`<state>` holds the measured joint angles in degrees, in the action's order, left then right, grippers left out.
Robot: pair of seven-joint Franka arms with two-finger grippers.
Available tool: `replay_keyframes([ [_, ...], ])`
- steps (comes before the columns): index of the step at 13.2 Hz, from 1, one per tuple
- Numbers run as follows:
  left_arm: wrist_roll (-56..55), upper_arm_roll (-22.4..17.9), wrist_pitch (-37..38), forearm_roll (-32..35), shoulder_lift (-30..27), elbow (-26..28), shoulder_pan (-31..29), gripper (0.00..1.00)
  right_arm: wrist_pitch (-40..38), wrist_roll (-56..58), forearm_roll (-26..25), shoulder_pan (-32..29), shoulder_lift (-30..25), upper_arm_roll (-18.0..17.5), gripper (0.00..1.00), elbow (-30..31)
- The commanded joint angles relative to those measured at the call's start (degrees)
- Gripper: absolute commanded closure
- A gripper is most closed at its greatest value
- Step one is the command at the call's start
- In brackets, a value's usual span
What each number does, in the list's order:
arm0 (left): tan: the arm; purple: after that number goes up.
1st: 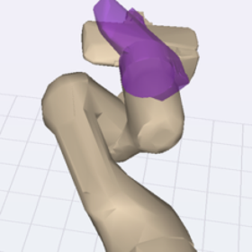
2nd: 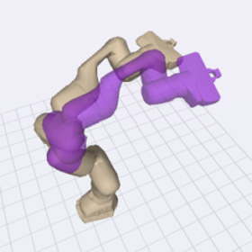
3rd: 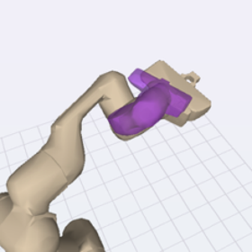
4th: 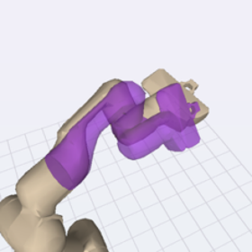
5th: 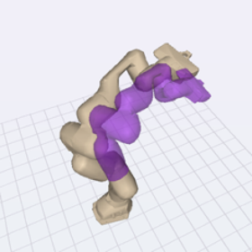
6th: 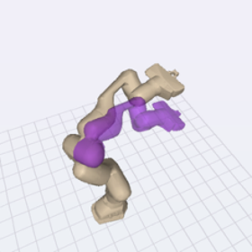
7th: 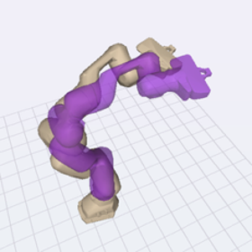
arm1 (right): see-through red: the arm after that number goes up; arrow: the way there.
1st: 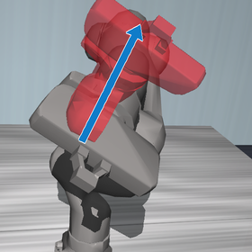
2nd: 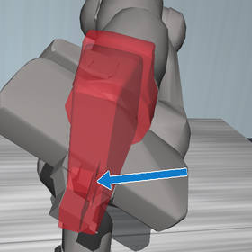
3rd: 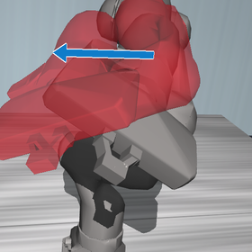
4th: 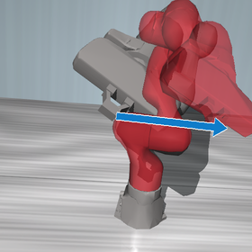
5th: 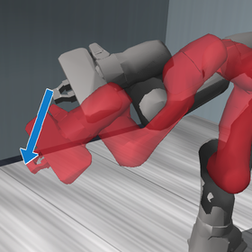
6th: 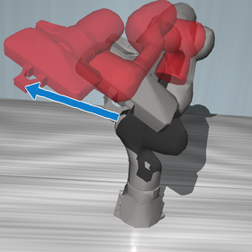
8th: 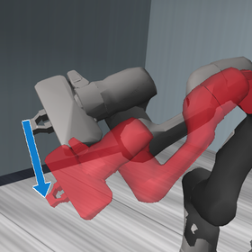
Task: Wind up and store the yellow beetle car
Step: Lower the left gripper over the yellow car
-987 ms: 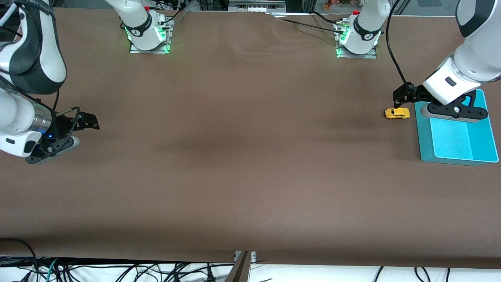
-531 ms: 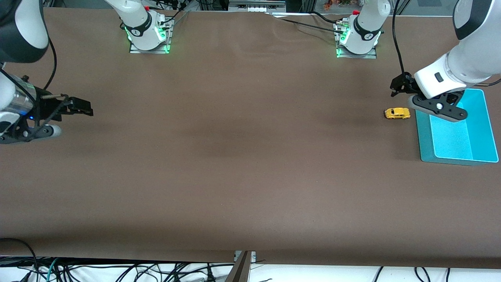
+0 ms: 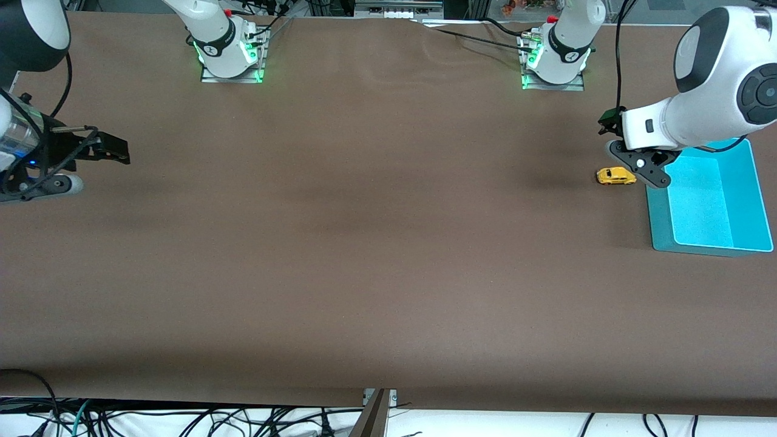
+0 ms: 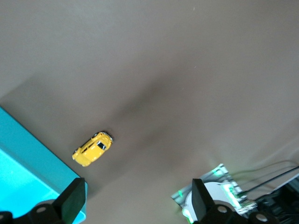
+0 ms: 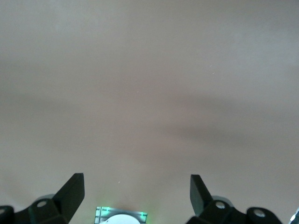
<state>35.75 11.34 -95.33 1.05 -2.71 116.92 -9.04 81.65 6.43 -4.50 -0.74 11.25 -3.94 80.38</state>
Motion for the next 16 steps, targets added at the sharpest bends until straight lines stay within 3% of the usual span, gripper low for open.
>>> replay_keyframes([
  [1,11.4,0.35,-9.93,-0.61,-5.11,12.77,-6.32,0.0,0.53,-0.45,-0.08,-0.4,-3.76,1.74,0.0,0.74],
  [4,23.35,0.35,-26.6,3.23,-4.5,23.4,-10.28,0.0,1.67,-0.36,-0.87,-0.49,-4.75,3.4,0.0,1.0],
  [7,32.24,0.35,-43.23,3.87,-1.09,32.04,-13.37,0.0,2.38,-1.15,0.19,-0.84,-8.07,4.9,0.0,7.04],
  [11,45.7,0.44,-53.98,3.87,8.05,32.58,-20.22,0.0,2.21,-1.42,2.12,-1.02,-8.97,4.82,0.0,8.74],
  [16,49.22,0.35,-61.28,3.96,11.31,33.99,-20.58,0.0,2.46,-0.72,2.74,-1.02,-7.3,5.7,0.0,8.12],
])
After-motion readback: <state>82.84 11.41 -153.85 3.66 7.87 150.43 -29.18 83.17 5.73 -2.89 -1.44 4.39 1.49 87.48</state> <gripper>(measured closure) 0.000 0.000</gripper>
